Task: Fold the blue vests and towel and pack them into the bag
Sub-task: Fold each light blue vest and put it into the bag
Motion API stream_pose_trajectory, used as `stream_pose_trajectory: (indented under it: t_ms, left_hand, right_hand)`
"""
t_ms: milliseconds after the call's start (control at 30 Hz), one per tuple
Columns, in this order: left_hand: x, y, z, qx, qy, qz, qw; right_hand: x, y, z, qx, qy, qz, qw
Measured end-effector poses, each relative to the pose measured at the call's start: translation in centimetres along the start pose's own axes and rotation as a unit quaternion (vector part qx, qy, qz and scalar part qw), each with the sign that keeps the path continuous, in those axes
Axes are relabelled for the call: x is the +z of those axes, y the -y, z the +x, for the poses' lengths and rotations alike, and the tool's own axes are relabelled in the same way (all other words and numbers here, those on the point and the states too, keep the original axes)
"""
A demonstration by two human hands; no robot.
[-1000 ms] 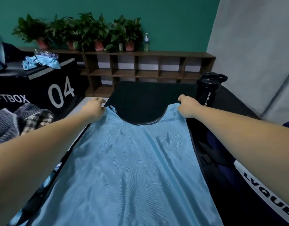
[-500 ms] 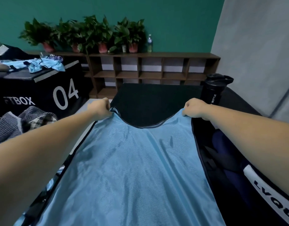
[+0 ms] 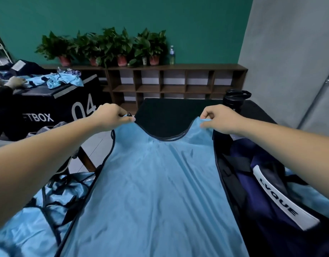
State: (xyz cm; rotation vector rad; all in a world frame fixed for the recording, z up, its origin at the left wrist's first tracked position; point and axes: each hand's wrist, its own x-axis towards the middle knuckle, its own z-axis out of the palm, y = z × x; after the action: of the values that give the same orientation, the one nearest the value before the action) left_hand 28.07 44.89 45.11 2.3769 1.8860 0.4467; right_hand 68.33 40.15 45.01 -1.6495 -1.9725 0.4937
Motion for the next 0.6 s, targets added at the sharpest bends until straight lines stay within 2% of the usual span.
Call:
stream_pose_trajectory:
  t_ms: [100,267,467,600]
  left_hand:
    - [-1.5,-0.9,-3.9,0.021,-0.010,0.000,1.000]
    - [-4.3,-2.2,-10.9,0.106,-0.048,0.009,0.993]
    - [-7.4,-4.1,-19.2,0.122,-0.101,-0.024,0.987]
    - [-7.9,-4.4,-24.0,0.172,-0.105,0.001,0.980]
  right_hand:
    - [-0.6,1.7,-4.1,-0.030,0.005,0.021,0.999]
    - [-2.2,4.5,-10.3,-0.059,-0.011,0.018,0.998]
    - [-3.3,7.6,-17.8,-0.093,-0.026,0.001,0.995]
    - [-2.3,8.6,-23.2,-0.114,-0.009,-0.010,0.993]
